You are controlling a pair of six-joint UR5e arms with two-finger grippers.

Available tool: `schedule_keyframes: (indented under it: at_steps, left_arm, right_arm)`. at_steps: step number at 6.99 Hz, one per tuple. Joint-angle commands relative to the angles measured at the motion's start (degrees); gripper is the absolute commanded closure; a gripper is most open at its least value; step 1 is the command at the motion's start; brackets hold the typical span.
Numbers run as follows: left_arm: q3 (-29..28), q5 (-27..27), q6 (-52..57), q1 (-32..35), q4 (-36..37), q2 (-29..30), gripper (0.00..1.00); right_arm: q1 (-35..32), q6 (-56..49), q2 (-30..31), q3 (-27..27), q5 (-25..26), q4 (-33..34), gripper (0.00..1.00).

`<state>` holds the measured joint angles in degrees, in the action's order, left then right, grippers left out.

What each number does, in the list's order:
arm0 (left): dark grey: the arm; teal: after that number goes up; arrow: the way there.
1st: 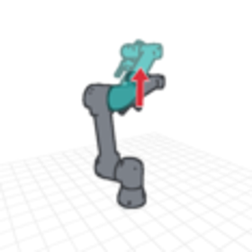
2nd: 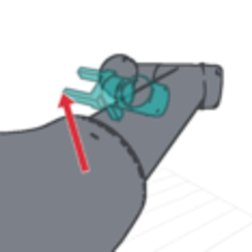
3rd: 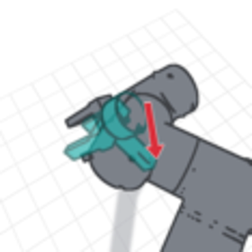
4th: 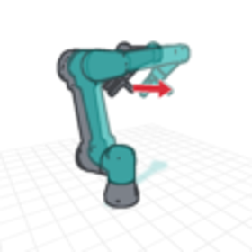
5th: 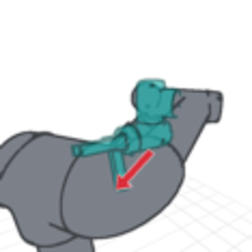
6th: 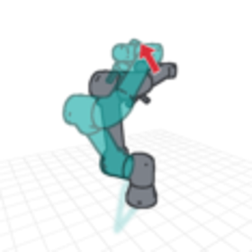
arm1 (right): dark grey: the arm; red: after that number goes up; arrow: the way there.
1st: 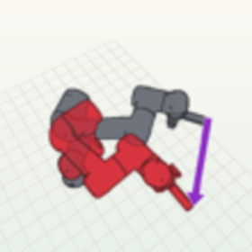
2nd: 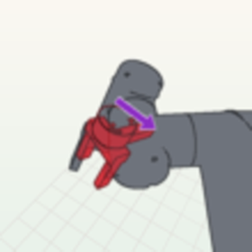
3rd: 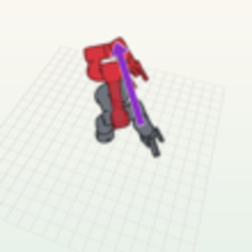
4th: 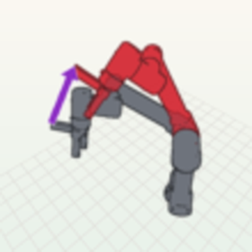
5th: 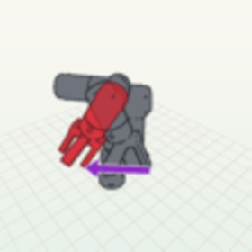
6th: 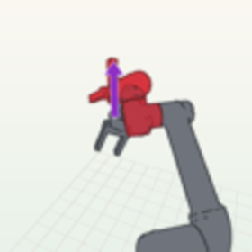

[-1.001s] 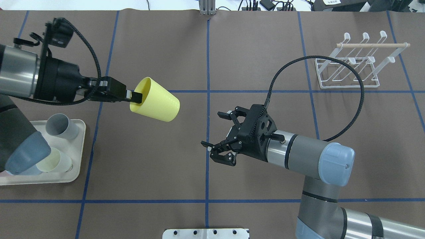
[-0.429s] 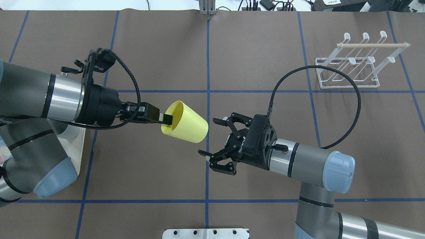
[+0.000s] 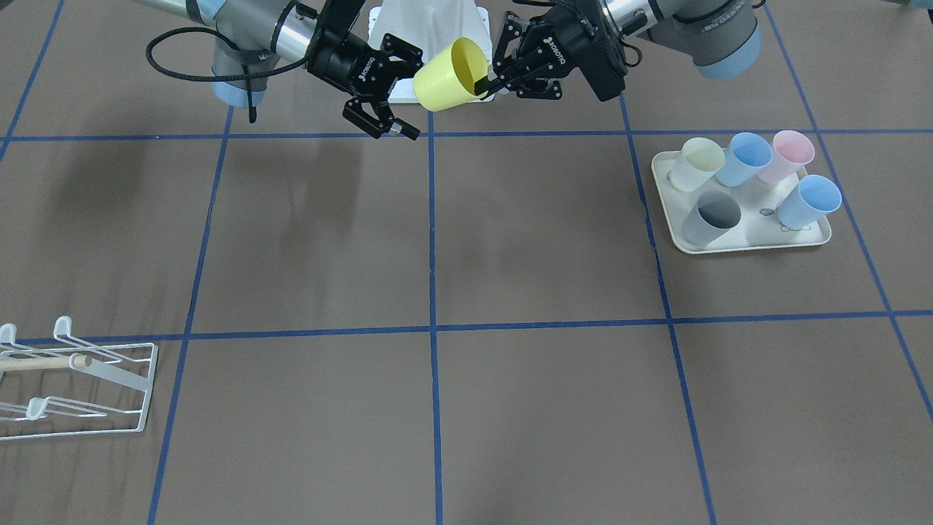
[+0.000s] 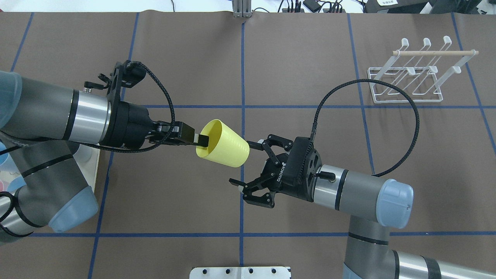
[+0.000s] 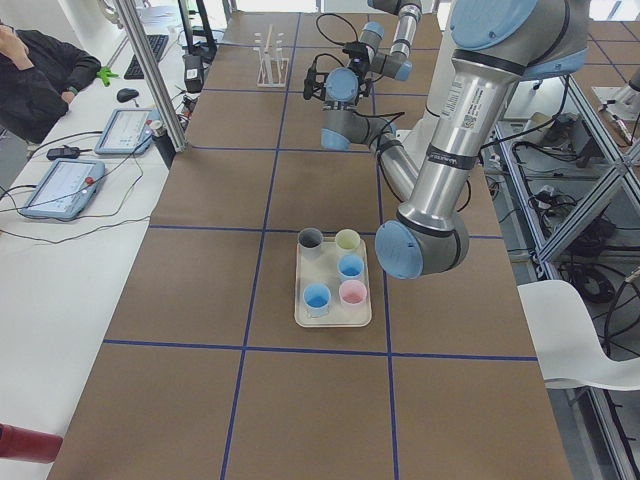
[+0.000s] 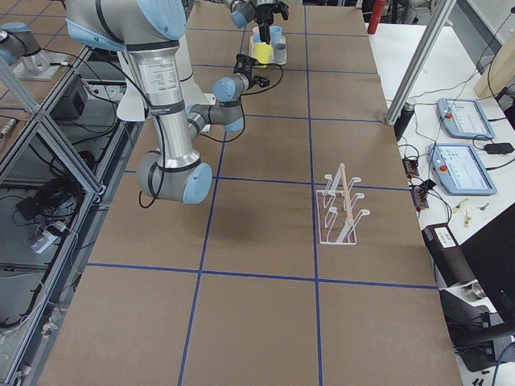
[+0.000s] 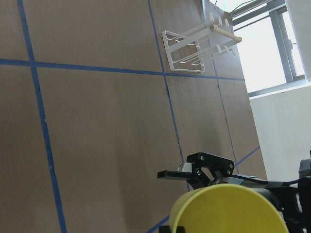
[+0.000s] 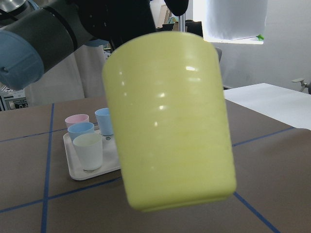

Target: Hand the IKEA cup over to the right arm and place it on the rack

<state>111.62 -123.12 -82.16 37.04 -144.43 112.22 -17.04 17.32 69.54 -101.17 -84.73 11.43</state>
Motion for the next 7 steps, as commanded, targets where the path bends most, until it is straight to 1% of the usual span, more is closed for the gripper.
schedule_keyframes:
  at_steps: [1, 6, 7]
  left_arm:
    - [-0.3, 1.6, 0.2, -1.7, 0.0, 0.2, 1.00]
    - [-2.0, 2.4, 0.3, -2.8, -0.1, 0.1, 1.00]
    - [-2.2, 2.4, 0.4, -2.8, -0.1, 0.1, 1.00]
  right_arm:
    - [0.1, 0.0, 0.0, -0.3, 0.0, 0.0, 0.01]
    - [0.2, -0.3, 0.1, -0.5, 0.0, 0.0, 0.02]
    - [0.3, -0.2, 0.1, -0.4, 0.0, 0.0, 0.03]
